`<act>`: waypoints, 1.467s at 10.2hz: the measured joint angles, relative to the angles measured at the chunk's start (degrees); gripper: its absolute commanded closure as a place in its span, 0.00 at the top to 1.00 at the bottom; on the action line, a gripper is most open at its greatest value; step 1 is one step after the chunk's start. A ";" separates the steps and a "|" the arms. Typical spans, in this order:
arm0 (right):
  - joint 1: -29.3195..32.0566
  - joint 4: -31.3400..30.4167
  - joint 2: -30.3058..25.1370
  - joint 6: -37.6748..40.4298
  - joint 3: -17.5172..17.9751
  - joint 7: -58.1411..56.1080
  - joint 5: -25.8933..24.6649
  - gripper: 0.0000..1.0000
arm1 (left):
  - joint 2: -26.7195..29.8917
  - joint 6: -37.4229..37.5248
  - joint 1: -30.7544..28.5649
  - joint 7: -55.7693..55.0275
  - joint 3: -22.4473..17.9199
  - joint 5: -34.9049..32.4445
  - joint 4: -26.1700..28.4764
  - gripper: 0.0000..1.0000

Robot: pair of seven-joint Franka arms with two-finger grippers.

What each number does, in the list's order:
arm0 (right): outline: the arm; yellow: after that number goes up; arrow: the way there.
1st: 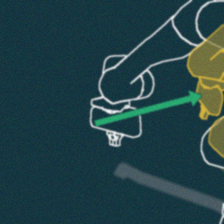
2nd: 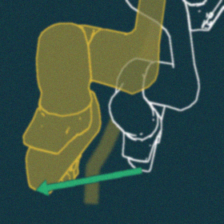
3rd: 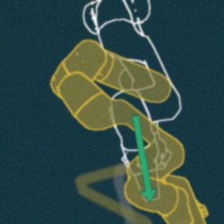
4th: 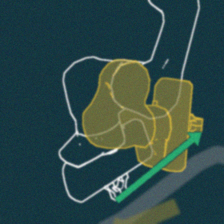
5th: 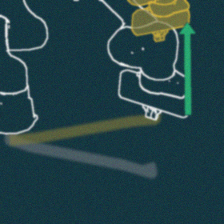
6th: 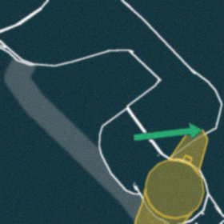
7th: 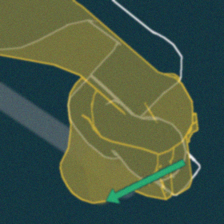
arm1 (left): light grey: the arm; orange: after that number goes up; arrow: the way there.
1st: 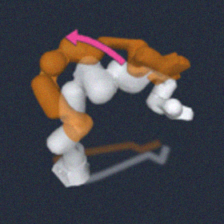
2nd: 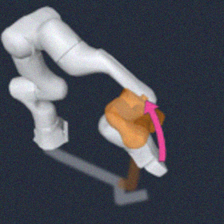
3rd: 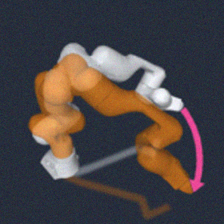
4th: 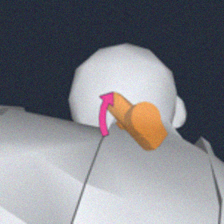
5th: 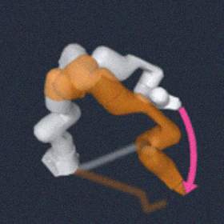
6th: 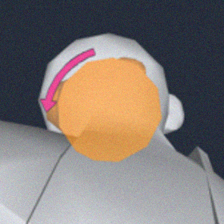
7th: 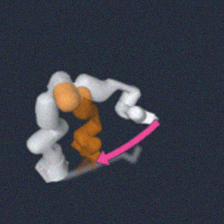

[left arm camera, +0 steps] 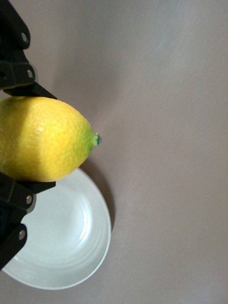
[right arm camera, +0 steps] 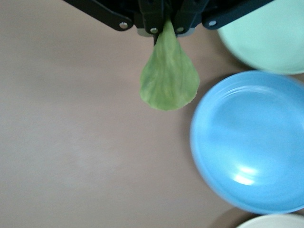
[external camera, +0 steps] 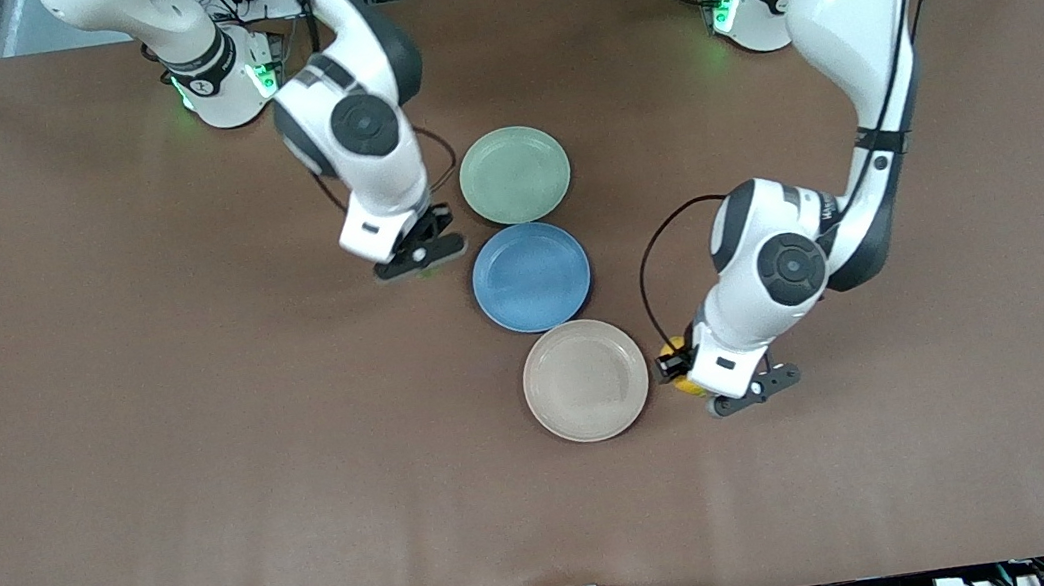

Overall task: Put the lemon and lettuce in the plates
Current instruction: 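Carry the lemon to the cream plate while the right gripper carries lettuce, then open the left gripper over the cream plate while the right releases lettuce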

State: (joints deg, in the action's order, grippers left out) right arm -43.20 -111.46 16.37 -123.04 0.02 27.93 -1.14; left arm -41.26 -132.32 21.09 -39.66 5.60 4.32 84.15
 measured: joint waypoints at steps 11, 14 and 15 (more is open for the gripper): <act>-16.90 1.37 7.81 -4.26 0.05 6.51 0.78 0.04 | -5.56 -10.32 9.20 -7.46 -0.49 0.01 -0.03 0.99; -18.16 1.85 10.75 -5.71 0.04 7.10 0.79 0.28 | -5.56 -10.47 10.52 -7.76 -1.25 -1.59 -0.10 1.00; -18.16 2.05 11.20 -5.72 0.02 7.12 0.79 0.54 | -5.54 -10.49 11.19 -7.84 -1.76 -2.17 -0.18 1.00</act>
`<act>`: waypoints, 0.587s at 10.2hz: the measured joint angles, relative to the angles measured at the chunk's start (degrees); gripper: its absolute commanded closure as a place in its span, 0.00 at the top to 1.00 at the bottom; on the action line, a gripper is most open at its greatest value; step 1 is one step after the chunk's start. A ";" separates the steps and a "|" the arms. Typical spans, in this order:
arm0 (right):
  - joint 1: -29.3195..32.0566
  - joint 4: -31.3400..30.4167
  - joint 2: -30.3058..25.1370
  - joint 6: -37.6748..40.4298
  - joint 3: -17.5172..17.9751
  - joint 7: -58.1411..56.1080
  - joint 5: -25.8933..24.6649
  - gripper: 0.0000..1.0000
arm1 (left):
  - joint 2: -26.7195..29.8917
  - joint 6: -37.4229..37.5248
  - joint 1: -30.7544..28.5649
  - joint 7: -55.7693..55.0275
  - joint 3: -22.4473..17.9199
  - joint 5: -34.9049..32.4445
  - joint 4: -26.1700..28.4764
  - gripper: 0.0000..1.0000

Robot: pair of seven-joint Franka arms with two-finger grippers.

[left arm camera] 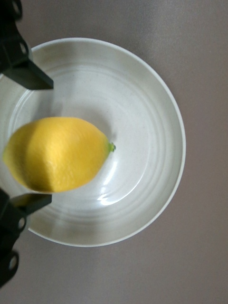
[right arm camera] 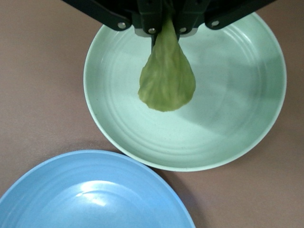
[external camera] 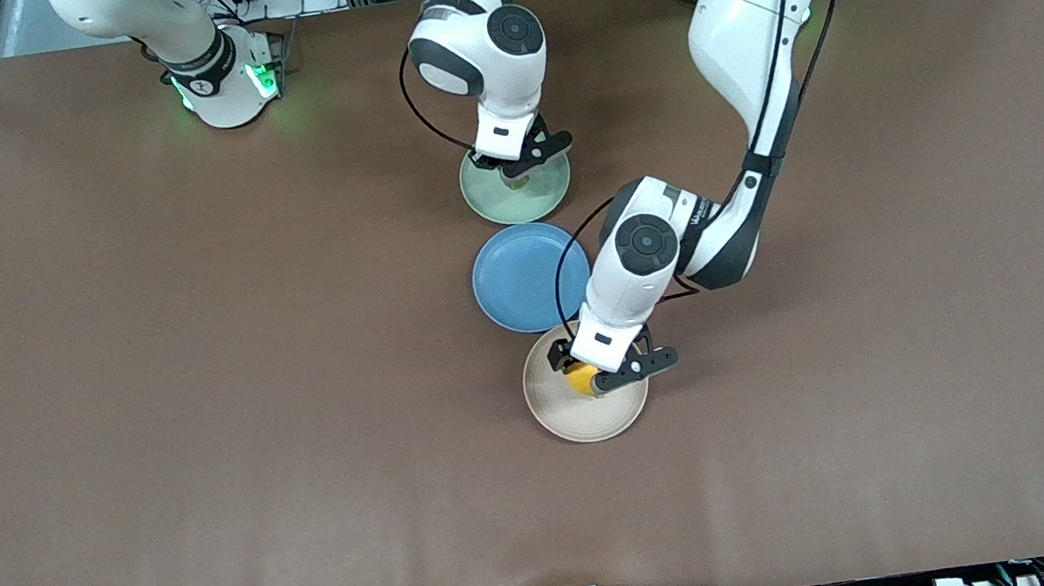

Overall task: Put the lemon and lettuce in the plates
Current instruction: 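Open the left gripper over the cream plate while the right releases lettuce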

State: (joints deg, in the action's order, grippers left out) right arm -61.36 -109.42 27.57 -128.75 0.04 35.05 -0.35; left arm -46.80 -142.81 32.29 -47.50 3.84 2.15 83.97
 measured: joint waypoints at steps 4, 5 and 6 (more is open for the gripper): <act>0.13 0.54 0.14 0.09 -0.47 0.13 0.00 1.00 | 2.07 3.17 -0.02 -0.06 -6.66 -0.55 -1.06 1.00; 0.40 0.95 0.12 0.33 -0.72 0.12 0.00 1.00 | 2.97 4.60 -0.17 -0.06 -8.82 -0.84 -1.07 1.00; 0.77 1.61 0.01 1.17 -1.00 0.11 0.00 1.00 | 3.64 5.30 -0.34 -0.06 -10.57 -1.09 -1.06 1.00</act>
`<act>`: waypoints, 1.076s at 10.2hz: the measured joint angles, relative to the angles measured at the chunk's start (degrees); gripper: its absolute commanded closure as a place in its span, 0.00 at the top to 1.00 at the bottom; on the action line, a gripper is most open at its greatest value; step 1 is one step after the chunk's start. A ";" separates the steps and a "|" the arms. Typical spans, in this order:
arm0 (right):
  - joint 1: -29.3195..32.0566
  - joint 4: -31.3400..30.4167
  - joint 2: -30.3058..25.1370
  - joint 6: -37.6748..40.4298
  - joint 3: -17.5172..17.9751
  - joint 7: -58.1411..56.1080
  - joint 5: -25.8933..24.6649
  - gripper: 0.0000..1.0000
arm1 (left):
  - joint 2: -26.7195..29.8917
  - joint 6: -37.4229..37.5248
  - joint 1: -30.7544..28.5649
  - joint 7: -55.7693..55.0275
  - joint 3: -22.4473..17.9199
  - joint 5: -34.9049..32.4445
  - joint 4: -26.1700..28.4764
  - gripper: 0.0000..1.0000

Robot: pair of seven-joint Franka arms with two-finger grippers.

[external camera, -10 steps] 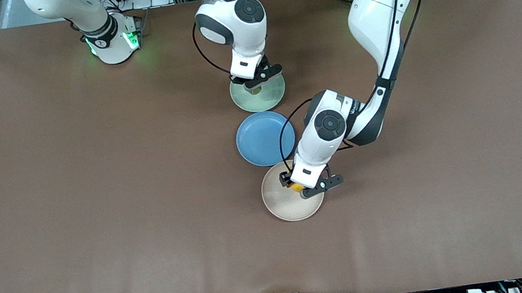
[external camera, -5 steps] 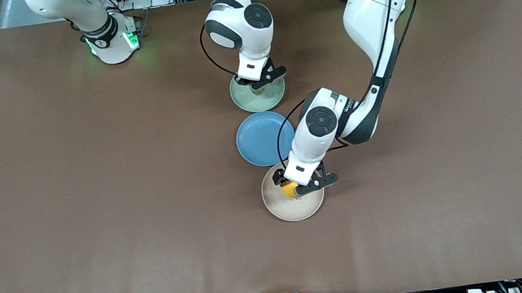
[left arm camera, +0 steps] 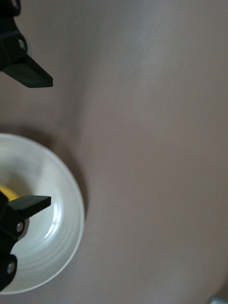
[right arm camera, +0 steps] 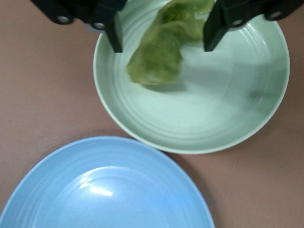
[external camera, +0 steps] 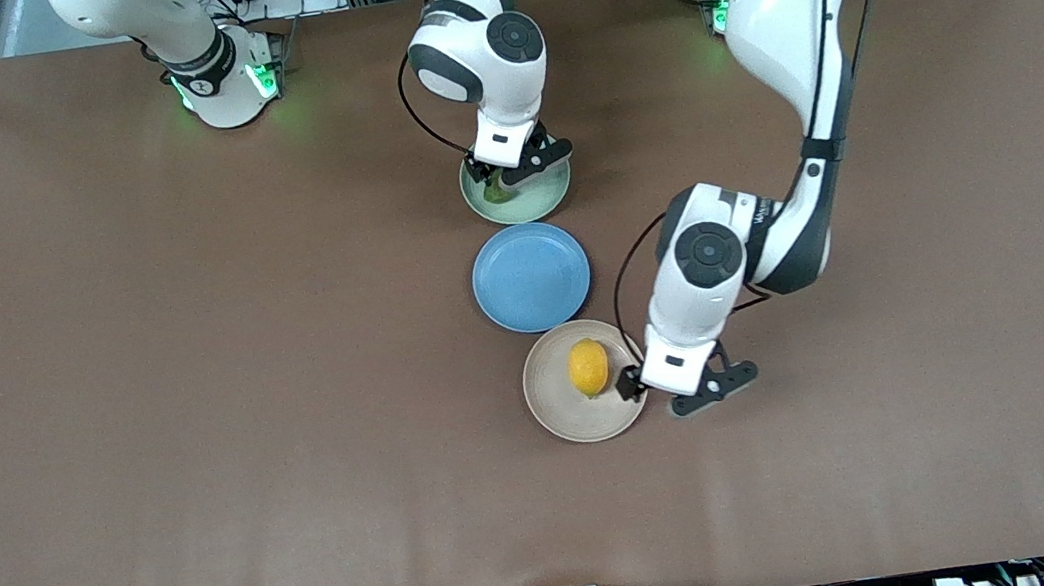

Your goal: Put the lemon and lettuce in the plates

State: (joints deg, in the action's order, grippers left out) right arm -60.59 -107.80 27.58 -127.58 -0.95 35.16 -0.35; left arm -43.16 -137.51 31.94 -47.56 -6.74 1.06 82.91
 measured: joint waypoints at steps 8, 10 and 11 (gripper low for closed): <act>20.54 18.84 -5.31 29.18 -0.43 -14.64 0.17 1.00 | 8.38 12.91 -11.49 7.91 -2.42 -3.09 1.31 1.00; 27.92 20.26 -5.95 30.18 -0.59 -21.11 0.12 1.00 | 13.81 13.61 -13.06 10.03 -1.43 -3.43 6.71 1.00; 32.33 20.78 -6.61 30.62 -0.70 -24.52 0.06 1.00 | 17.75 13.90 -14.72 12.72 -0.59 -3.45 10.00 1.00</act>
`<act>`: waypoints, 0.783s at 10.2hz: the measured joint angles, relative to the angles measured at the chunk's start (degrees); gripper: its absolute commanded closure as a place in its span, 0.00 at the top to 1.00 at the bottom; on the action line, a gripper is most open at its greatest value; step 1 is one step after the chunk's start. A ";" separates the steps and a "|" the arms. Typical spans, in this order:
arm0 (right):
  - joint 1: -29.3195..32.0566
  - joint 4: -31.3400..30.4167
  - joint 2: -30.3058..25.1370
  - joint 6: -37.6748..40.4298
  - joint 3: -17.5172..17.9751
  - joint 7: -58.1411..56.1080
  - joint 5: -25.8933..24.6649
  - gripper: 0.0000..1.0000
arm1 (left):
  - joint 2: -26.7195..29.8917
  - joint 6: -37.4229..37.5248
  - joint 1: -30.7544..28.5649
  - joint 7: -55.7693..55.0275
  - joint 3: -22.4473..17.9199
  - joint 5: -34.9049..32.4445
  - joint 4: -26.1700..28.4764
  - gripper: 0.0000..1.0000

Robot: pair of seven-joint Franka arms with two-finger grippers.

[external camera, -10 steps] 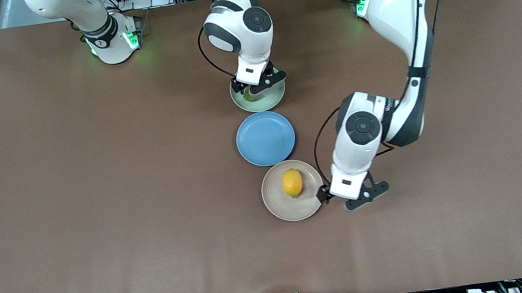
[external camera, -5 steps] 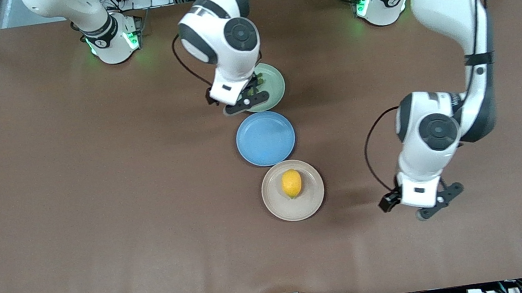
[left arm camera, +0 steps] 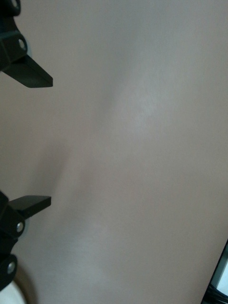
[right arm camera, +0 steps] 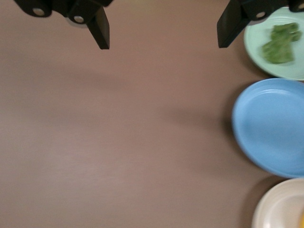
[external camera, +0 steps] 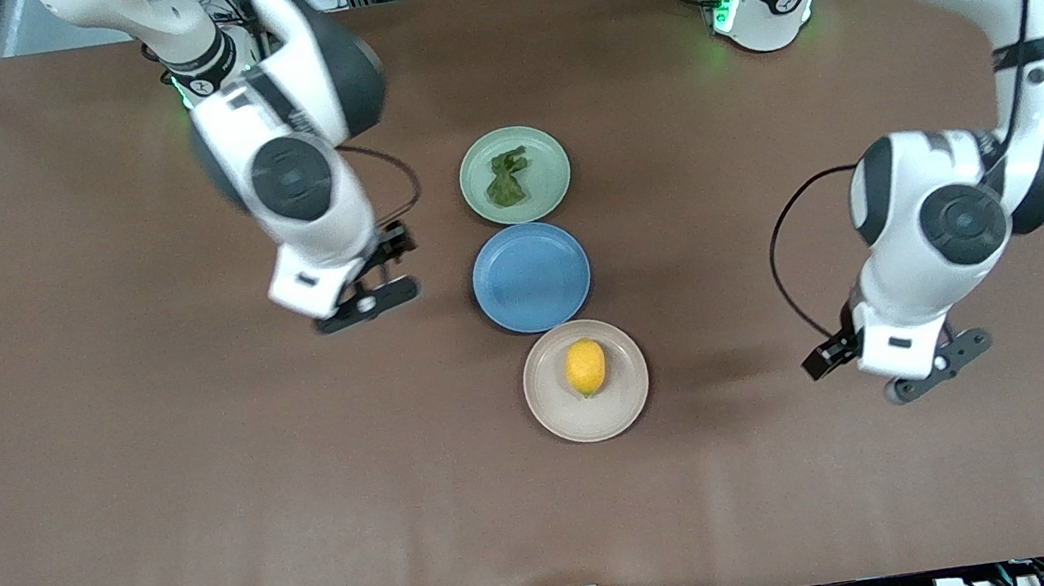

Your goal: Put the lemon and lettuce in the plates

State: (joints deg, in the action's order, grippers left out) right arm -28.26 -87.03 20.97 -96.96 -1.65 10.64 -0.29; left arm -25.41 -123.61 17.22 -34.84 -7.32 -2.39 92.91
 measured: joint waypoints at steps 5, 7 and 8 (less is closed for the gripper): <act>19.45 5.23 -1.21 1.34 -0.18 -8.17 -0.06 1.00 | 8.92 4.49 -1.16 7.38 1.26 -0.05 5.02 1.00; 21.68 6.61 -1.34 1.59 -0.62 -8.22 -0.40 1.00 | 9.71 4.68 -1.77 8.56 1.13 -0.06 5.11 1.00; 21.74 7.98 -1.90 2.08 -1.61 -8.22 -0.68 1.00 | 10.99 5.13 -3.36 9.24 1.09 -0.07 5.94 1.00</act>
State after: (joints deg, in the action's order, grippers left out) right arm -6.52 -79.05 19.08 -94.88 -3.26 2.42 -0.97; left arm -14.43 -118.48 13.86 -25.61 -6.23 -2.45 98.85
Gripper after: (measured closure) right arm 0.000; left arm 0.000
